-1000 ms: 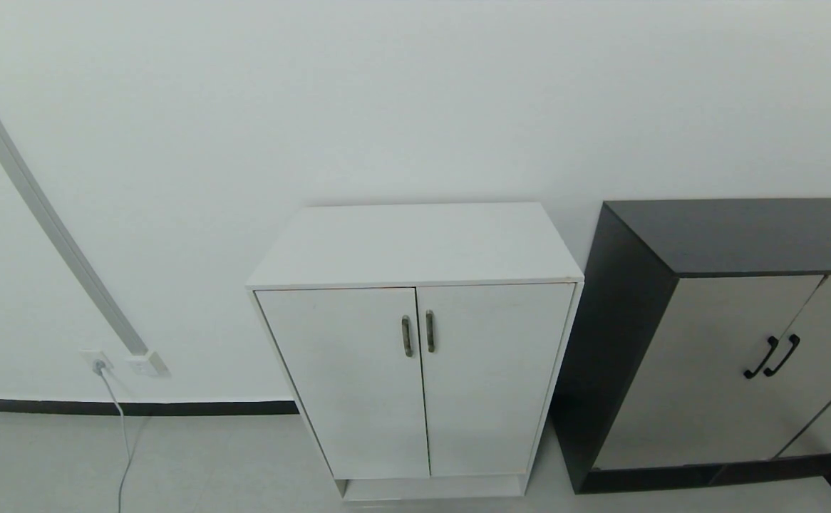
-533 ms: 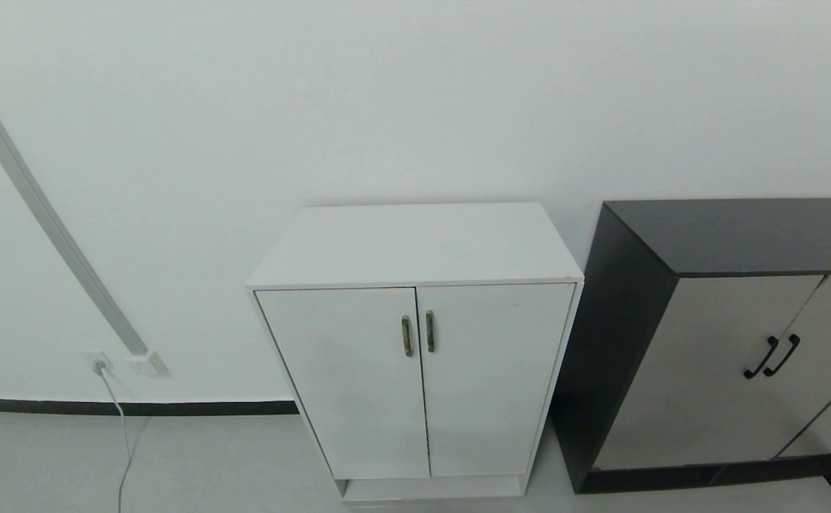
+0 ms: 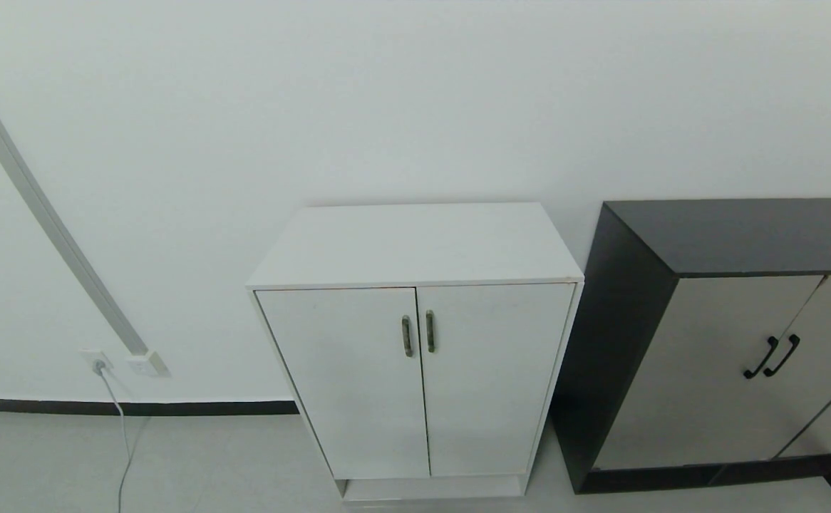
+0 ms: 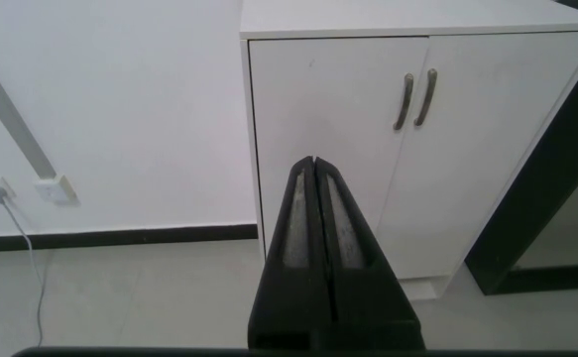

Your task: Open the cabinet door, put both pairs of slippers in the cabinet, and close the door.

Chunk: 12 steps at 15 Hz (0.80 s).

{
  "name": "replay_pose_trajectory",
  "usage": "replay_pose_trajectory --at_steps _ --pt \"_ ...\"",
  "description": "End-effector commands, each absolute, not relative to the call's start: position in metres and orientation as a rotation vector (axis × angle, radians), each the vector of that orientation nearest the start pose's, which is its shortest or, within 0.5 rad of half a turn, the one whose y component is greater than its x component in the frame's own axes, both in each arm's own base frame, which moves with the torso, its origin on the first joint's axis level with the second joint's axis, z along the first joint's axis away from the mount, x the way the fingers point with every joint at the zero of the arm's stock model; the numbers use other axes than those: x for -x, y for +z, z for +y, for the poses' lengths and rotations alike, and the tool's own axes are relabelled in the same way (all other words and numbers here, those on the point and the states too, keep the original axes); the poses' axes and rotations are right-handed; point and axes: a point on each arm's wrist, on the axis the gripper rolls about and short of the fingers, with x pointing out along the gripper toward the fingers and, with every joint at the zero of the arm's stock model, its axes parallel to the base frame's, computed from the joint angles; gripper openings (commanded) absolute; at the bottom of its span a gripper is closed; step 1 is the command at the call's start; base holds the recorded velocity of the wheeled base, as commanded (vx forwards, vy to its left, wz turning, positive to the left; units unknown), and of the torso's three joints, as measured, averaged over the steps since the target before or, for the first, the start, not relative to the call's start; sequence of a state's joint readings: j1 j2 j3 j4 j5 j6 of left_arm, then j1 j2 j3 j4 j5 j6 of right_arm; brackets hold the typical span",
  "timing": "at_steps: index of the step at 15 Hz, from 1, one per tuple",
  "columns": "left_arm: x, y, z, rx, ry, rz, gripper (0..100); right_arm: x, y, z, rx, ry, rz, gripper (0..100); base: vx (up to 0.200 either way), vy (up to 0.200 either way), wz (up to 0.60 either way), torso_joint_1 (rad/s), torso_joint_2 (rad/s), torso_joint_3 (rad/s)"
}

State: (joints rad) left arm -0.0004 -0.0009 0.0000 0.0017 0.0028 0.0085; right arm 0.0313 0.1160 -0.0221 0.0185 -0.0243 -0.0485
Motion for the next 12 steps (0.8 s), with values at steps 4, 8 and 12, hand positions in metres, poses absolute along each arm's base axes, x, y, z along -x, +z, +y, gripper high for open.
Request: replay_pose_trajectory --at_steps 4,8,12 --pt "0.0228 0.0753 0.0000 -0.008 0.002 0.002 0 0.0219 0.0760 -0.0001 0.009 -0.028 0.019 0 0.000 0.000 0.00 0.000 0.00 0.000" --pt "0.0228 0.0753 0.0001 -0.003 0.003 0.002 0 0.0227 0.0757 -0.0004 -0.005 -0.031 0.005 0 0.000 0.000 0.00 0.000 0.00 0.000" --pt "0.0228 0.0753 0.0000 -0.006 0.000 0.002 0 0.0226 0.0762 -0.0010 -0.083 -0.055 -0.005 0 0.000 0.000 0.00 0.000 0.00 0.000"
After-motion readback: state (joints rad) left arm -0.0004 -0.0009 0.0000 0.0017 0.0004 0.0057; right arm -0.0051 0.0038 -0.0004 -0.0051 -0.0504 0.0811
